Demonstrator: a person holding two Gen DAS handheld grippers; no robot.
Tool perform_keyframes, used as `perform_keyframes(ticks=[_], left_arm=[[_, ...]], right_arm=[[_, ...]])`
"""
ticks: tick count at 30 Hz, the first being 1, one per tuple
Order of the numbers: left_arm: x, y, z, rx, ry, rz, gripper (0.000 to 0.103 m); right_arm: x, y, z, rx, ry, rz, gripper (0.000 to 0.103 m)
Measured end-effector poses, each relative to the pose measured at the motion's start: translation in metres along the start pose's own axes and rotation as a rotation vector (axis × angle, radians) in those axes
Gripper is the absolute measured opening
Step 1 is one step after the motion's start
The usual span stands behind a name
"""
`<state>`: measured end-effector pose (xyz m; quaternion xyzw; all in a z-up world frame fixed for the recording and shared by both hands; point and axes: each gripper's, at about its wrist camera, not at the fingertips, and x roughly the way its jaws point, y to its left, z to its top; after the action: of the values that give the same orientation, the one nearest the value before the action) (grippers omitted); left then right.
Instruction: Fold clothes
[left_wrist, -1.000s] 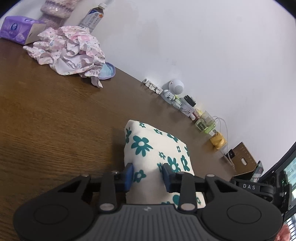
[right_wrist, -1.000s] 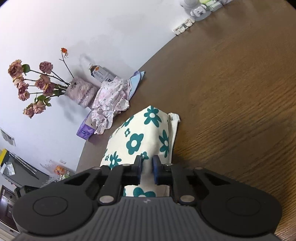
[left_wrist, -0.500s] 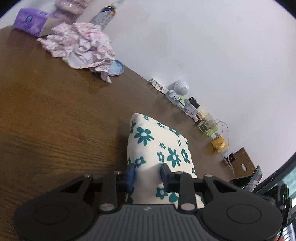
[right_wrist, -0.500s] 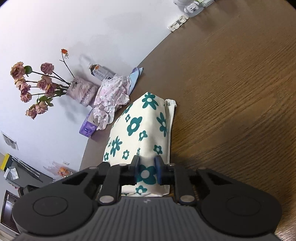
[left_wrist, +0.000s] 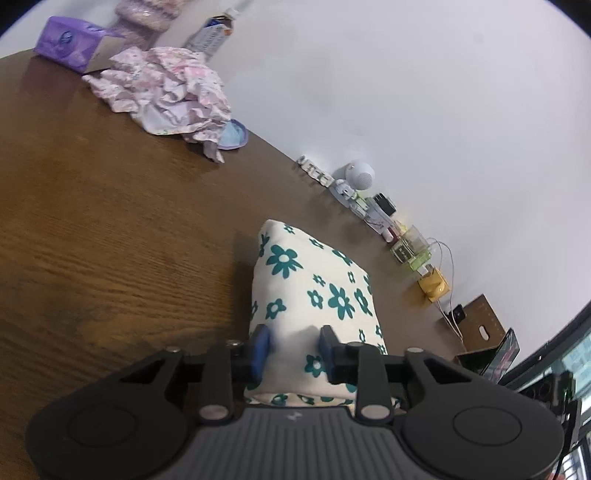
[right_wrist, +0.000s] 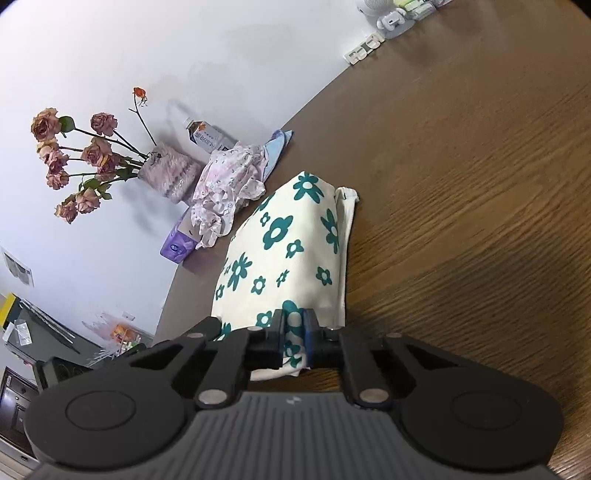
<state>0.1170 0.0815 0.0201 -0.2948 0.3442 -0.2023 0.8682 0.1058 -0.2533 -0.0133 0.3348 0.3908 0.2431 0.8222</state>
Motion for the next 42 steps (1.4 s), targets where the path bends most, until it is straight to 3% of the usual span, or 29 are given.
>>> perform_keyframes(ticks=[1,3,5,7,8,9,12,17,26,32,35,39,42], left_arm=[[-0.002,-0.001,0.000,0.001,0.000,-0.001,0.040],[-0.007,-0.004,-0.002,0.020,-0.003,-0.005,0.040],[-0.008,-0.006,-0.004,0.030,-0.002,-0.003,0.041],[-0.006,-0.005,-0.004,0.030,0.001,0.002,0.040],[-0.005,-0.005,-0.005,0.034,0.003,0.004,0.035],[-0.004,-0.005,-0.006,0.037,0.004,0.006,0.029],[-0.003,-0.002,-0.005,0.033,0.004,0.010,0.027],[-0.012,-0.004,0.000,0.047,-0.033,0.037,0.045],[-0.061,-0.005,0.005,0.058,-0.163,0.085,0.052],[-0.097,-0.002,0.004,0.054,-0.223,0.135,0.059],[-0.103,0.000,-0.002,0.060,-0.207,0.143,0.061],[-0.093,-0.005,-0.013,0.074,-0.141,0.126,0.061],[-0.081,-0.013,-0.020,0.083,-0.112,0.100,0.061]], right_arm=[[-0.001,0.000,0.000,-0.001,0.002,0.002,0.011],[-0.007,0.000,-0.001,-0.005,-0.006,-0.010,0.026],[-0.013,0.001,-0.003,-0.022,-0.019,-0.006,0.029],[-0.014,-0.001,-0.004,-0.023,-0.019,-0.002,0.029],[-0.012,-0.001,-0.004,-0.023,-0.013,0.005,0.027],[-0.010,-0.001,-0.005,-0.023,-0.006,0.013,0.016],[-0.003,-0.001,-0.008,-0.030,0.008,0.015,0.008],[-0.003,0.001,-0.009,-0.035,0.022,0.020,0.011],[0.024,0.035,-0.018,-0.093,0.105,0.065,0.011],[0.066,0.075,-0.031,-0.171,0.196,0.108,0.020],[0.060,0.082,-0.039,-0.210,0.217,0.139,0.026],[0.019,0.068,-0.028,-0.222,0.138,0.112,0.045],[-0.014,0.050,-0.012,-0.217,0.052,0.062,0.048]])
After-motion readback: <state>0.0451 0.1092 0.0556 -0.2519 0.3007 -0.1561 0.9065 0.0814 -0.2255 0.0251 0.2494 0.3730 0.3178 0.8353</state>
